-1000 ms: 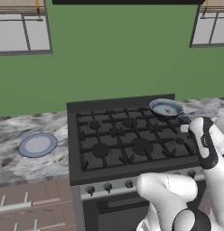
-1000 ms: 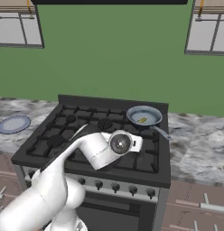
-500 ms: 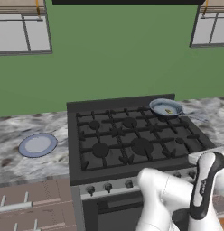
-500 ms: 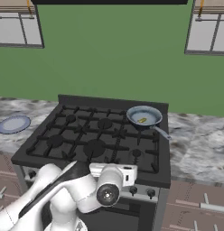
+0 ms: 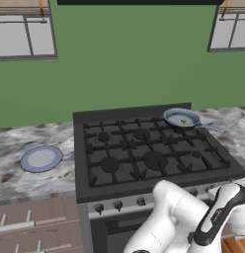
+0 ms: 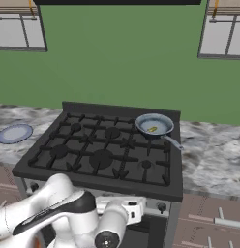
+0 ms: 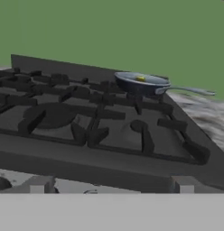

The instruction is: Pick up the butter stick and place it in the pan. Then turn on the burner for the pan.

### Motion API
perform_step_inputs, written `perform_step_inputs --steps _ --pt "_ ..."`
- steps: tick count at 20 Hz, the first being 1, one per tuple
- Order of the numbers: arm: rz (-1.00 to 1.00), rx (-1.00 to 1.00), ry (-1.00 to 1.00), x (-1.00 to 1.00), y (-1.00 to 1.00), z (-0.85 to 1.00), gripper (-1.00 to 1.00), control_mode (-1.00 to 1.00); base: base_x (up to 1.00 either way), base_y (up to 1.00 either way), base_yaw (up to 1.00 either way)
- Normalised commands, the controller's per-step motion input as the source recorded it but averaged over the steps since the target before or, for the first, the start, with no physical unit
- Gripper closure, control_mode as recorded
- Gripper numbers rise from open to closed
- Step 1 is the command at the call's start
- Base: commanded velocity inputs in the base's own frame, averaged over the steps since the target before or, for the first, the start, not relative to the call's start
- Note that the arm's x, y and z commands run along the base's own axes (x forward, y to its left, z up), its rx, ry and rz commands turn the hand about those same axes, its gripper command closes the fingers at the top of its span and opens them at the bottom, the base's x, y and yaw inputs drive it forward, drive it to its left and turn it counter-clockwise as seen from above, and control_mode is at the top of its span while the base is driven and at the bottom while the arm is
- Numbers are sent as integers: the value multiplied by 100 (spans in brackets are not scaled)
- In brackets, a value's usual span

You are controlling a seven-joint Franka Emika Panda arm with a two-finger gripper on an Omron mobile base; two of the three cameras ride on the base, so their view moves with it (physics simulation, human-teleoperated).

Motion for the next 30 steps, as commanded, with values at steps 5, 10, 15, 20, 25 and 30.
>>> perform_step_inputs --steps 5,10,15,20,25,30 --pt "6 -1 -7 -9 -2 -45 -100 -100 0 0 0" --pt "7 0 -6 2 -10 -28 -100 -100 0 0 0" --pt "8 0 -7 17 -20 -29 -100 -100 0 0 0" --pt "8 0 -5 26 -15 -25 -100 -100 0 0 0" --pt "7 2 0 17 -27 -21 -100 -100 0 0 0" --pt "2 1 0 5 -20 -17 -100 -100 0 0 0"
